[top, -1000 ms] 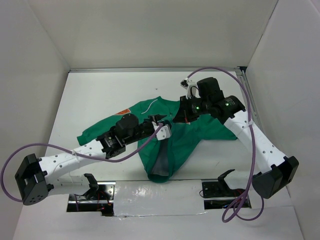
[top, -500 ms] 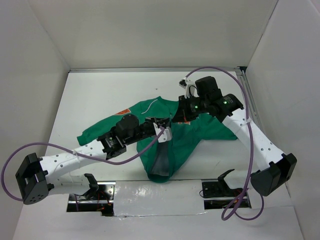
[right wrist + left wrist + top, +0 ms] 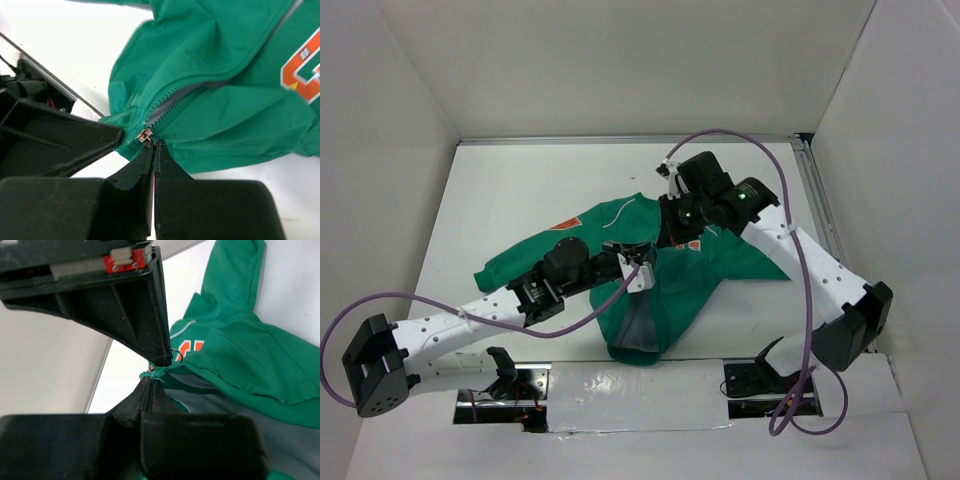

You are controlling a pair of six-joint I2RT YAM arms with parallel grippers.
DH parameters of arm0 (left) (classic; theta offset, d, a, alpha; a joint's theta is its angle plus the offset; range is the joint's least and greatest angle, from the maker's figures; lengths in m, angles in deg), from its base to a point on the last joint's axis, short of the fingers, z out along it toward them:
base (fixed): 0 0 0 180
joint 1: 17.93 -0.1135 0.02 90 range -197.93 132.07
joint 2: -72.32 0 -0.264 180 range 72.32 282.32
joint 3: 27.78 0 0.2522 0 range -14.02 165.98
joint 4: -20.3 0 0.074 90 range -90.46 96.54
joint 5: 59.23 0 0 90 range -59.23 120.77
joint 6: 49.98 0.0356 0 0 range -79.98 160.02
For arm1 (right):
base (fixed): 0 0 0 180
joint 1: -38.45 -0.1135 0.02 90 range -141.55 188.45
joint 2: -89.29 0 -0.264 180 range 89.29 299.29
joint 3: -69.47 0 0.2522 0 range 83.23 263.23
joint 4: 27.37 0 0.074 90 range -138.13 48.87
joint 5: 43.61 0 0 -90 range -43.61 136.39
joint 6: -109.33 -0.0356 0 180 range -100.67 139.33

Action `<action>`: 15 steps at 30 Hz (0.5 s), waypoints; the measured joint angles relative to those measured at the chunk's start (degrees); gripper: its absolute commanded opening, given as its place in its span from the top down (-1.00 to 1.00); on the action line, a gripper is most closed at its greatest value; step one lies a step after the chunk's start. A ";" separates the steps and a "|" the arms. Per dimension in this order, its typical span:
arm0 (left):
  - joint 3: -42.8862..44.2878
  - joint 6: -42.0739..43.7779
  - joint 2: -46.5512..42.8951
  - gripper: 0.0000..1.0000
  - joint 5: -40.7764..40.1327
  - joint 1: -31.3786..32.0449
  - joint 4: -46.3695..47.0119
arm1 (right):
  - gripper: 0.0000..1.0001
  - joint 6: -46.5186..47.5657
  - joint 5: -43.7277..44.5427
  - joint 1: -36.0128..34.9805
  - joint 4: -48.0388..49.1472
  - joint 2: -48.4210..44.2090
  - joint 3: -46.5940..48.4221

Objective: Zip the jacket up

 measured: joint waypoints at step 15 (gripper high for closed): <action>-4.72 -2.32 -2.29 1.00 -1.38 -0.66 1.11 | 1.00 1.29 -0.50 -1.68 3.82 3.08 -1.16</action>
